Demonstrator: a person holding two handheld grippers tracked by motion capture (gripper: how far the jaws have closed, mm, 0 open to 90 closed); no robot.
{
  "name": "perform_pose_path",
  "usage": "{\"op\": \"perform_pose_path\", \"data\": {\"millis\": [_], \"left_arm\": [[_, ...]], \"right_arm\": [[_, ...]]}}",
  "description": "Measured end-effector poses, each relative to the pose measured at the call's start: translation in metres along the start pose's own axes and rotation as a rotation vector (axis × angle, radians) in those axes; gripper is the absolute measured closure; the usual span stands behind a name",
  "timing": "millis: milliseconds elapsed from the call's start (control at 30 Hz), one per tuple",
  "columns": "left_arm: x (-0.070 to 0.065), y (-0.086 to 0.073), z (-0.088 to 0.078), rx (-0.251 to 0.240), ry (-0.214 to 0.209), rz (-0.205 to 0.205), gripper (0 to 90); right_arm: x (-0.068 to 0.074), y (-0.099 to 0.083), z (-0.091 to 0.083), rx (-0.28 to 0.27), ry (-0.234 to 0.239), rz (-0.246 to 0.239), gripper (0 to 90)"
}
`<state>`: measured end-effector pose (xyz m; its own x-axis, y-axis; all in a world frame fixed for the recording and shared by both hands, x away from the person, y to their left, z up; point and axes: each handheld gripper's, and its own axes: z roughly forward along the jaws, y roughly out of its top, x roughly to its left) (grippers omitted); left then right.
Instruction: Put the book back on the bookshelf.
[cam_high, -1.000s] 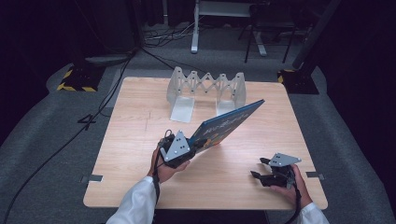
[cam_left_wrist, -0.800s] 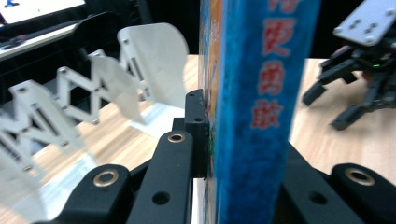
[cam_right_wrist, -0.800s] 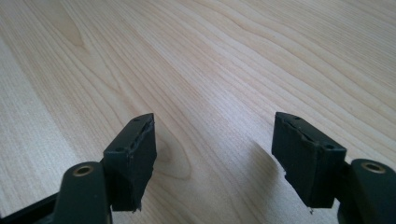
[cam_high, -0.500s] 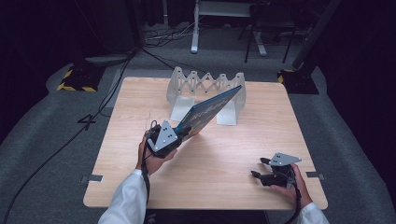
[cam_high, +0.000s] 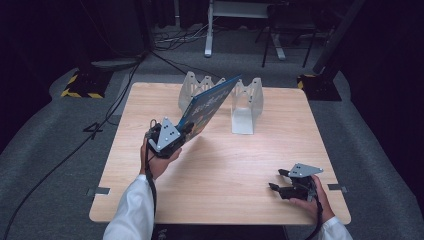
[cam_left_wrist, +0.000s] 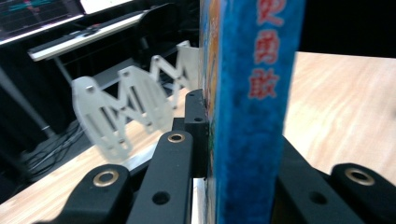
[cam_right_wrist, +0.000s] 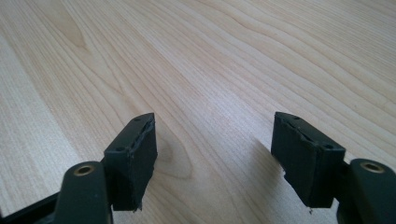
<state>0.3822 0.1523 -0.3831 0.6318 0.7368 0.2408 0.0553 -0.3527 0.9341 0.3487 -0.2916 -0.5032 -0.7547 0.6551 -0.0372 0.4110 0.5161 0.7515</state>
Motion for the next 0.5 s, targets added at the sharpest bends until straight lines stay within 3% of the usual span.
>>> {"op": "perform_pose_path", "data": {"millis": [333, 500], "left_arm": [[0.018, -0.017, 0.008, -0.038, 0.072, -0.13, 82.9], [0.017, -0.026, 0.021, -0.051, 0.109, -0.184, 82.8]], "right_arm": [[0.0, 0.0, 0.0, -0.001, 0.003, 0.0, 31.7], [0.0, 0.0, 0.0, 0.001, 0.009, 0.0, 31.6]]}}
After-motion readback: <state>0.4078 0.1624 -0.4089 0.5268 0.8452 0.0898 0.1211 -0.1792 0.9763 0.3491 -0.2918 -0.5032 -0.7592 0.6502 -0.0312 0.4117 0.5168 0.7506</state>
